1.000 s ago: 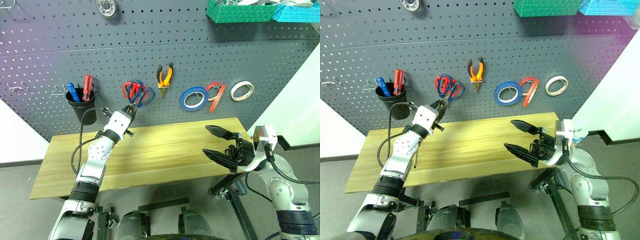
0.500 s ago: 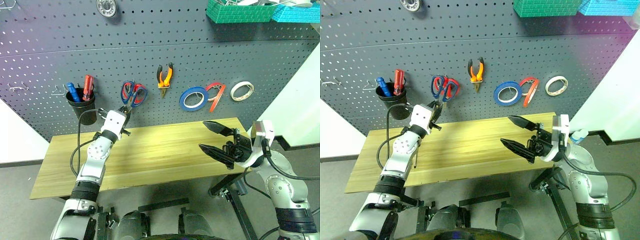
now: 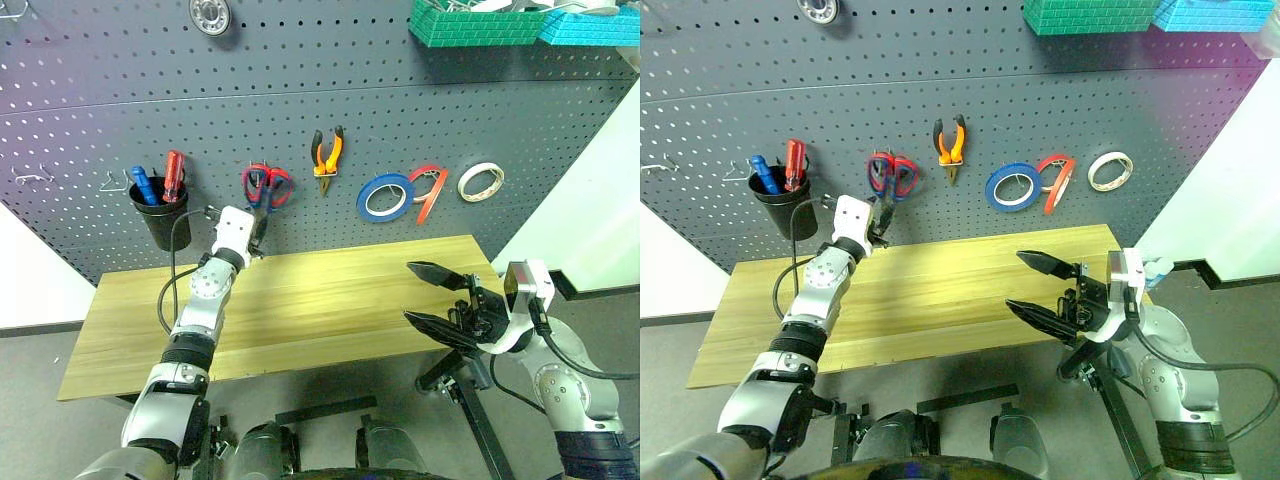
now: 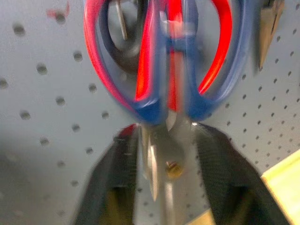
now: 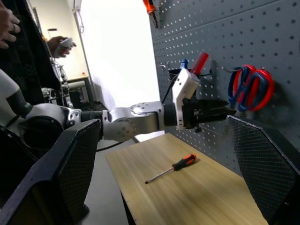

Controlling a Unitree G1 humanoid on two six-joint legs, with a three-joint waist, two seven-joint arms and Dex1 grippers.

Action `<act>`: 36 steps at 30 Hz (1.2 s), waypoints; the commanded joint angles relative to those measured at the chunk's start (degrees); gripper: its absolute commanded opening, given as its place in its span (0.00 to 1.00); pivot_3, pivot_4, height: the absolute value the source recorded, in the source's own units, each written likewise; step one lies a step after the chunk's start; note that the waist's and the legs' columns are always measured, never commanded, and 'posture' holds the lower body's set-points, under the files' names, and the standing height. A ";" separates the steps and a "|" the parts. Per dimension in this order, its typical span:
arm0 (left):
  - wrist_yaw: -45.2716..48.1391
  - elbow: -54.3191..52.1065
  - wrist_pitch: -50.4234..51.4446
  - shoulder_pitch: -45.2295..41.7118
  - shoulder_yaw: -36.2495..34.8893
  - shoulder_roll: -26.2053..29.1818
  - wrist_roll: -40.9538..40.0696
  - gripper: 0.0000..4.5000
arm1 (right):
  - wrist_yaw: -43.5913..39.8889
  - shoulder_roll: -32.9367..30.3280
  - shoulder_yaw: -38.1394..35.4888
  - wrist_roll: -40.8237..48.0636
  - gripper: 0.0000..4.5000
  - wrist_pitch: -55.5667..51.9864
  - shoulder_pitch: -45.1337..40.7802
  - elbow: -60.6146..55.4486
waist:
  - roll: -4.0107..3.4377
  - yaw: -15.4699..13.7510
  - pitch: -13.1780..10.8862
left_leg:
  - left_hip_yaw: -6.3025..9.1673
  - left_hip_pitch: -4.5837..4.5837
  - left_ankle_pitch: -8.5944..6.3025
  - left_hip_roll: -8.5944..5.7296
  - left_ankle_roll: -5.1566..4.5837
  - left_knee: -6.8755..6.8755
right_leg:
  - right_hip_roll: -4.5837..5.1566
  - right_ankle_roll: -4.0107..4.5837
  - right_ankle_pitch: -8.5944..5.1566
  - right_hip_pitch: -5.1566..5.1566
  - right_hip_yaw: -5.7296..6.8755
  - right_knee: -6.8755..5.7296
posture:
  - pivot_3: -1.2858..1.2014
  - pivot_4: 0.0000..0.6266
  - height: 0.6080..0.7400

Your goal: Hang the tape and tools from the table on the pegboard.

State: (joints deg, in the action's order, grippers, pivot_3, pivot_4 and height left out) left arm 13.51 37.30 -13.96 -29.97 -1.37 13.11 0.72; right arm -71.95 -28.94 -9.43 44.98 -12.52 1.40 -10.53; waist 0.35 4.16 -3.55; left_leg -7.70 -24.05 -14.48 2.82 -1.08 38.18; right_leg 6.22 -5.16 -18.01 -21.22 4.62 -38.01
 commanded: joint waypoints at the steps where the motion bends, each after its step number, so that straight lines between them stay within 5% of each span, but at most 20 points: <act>1: -0.05 -0.88 -0.67 -1.40 -0.95 0.40 -0.69 0.78 | -0.61 0.44 -0.79 -0.26 1.00 1.75 -1.36 0.27 | 0.00 0.00 0.00 | 0.00 0.00 0.00 0.00 0.00 0.01 | 0.00 0.00 0.00 0.01 0.00 0.00 | 0.45 0.03 1.00; 4: 0.40 -2.76 -0.61 -0.01 -0.71 0.44 -0.90 0.99 | -0.53 0.61 -0.64 -0.61 1.00 2.05 -1.86 0.51 | 0.01 -0.02 0.01 | 0.00 0.00 0.00 0.00 0.00 0.01 | 0.00 0.00 0.00 0.01 0.00 0.00 | 0.46 0.03 1.00; 20: 6.30 -26.46 9.86 23.77 -1.83 3.44 -4.03 0.99 | -0.76 0.28 0.35 -0.82 1.00 0.70 -4.42 0.24 | -0.03 -0.24 0.04 | 0.00 0.19 -0.03 0.00 0.00 -0.01 | 0.23 0.02 -0.01 -0.06 -0.01 -0.02 | 0.48 0.05 1.00; 30: 1.26 -20.55 19.72 22.00 -12.53 6.06 -9.57 0.99 | -1.11 -1.31 0.33 -0.72 1.00 -0.93 -2.45 -1.21 | 0.12 -0.65 -0.15 | 0.00 0.36 -0.08 -0.01 -0.03 -0.04 | 0.40 0.04 -0.01 0.03 -0.01 -0.01 | 0.48 0.13 1.00; 36: 1.83 -18.50 21.10 19.72 -13.05 7.57 -9.98 0.99 | -0.42 -2.36 -0.65 0.28 1.00 -2.11 1.47 -4.80 | 0.32 -1.63 -1.47 | -0.01 0.42 -0.20 -0.03 0.09 -0.06 | 0.58 0.09 -0.03 0.06 -0.05 0.02 | 0.48 0.21 1.00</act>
State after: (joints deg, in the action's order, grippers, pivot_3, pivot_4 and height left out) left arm 15.16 19.13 7.09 -9.22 -13.37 19.84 -8.75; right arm -72.37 -30.46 -8.59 43.78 -14.48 2.66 -12.58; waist 0.67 2.53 -5.02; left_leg -7.72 -23.62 -14.68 2.79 -0.99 38.09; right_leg 6.83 -4.93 -18.12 -21.16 4.56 -37.98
